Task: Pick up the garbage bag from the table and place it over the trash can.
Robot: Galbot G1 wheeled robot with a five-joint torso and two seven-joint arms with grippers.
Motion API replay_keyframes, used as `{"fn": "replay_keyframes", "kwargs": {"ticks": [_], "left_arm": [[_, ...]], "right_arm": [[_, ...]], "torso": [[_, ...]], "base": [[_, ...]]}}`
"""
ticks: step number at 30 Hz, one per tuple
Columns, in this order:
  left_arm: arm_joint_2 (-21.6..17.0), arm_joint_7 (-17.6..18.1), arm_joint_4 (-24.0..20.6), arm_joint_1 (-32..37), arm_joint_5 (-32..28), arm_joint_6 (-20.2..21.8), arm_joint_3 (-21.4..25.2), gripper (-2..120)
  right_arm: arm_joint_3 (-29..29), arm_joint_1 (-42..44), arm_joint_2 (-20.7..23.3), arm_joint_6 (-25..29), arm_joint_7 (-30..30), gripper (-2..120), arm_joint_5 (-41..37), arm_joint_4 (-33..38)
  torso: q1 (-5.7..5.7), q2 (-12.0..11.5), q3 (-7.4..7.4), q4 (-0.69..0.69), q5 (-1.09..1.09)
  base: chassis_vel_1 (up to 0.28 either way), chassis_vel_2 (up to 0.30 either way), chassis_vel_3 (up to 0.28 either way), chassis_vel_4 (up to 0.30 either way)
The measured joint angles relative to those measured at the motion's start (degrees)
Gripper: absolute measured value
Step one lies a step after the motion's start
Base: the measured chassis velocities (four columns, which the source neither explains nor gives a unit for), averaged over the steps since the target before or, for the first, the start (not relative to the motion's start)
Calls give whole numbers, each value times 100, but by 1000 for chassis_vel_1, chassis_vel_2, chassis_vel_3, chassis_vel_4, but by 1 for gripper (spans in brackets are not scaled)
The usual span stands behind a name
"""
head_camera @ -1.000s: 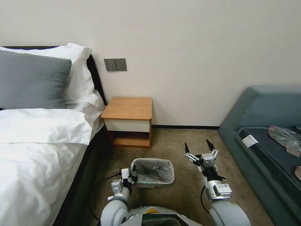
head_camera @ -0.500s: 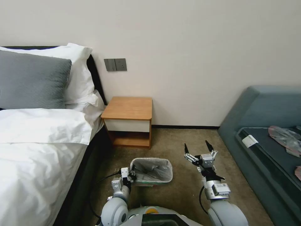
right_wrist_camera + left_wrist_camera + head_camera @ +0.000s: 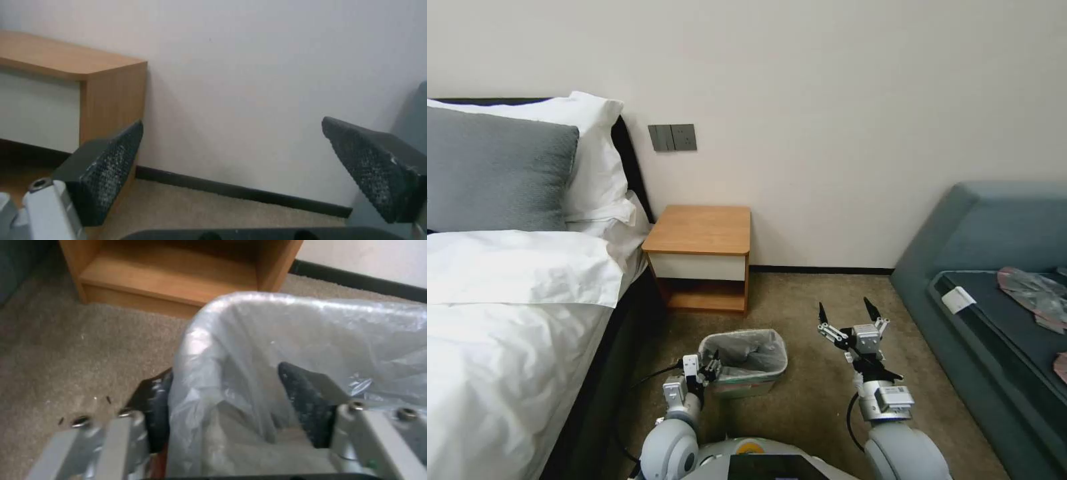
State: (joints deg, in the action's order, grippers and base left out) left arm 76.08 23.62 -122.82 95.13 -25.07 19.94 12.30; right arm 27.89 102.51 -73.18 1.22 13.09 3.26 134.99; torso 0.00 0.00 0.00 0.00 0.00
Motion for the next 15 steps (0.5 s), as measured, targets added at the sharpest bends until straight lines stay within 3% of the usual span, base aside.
{"fn": "replay_keyframes", "kwargs": {"ticks": [5,9,15], "left_arm": [[-13,-16,-17,22,122,-25,45,78],[-29,-92,-61,85,318,-72,116,96],[-54,-312,-72,173,756,-534,320,100]], "right_arm": [[-25,-20,6,-7,26,100,-12,3],[-55,-36,6,-26,50,100,-36,4],[-63,-20,-64,-98,55,100,-194,8]], "torso": [[0,0,0,0,0],[0,0,0,0,0],[0,0,0,0,0]], "base": [[0,0,0,0],[0,0,0,0],[0,0,0,0]]}}
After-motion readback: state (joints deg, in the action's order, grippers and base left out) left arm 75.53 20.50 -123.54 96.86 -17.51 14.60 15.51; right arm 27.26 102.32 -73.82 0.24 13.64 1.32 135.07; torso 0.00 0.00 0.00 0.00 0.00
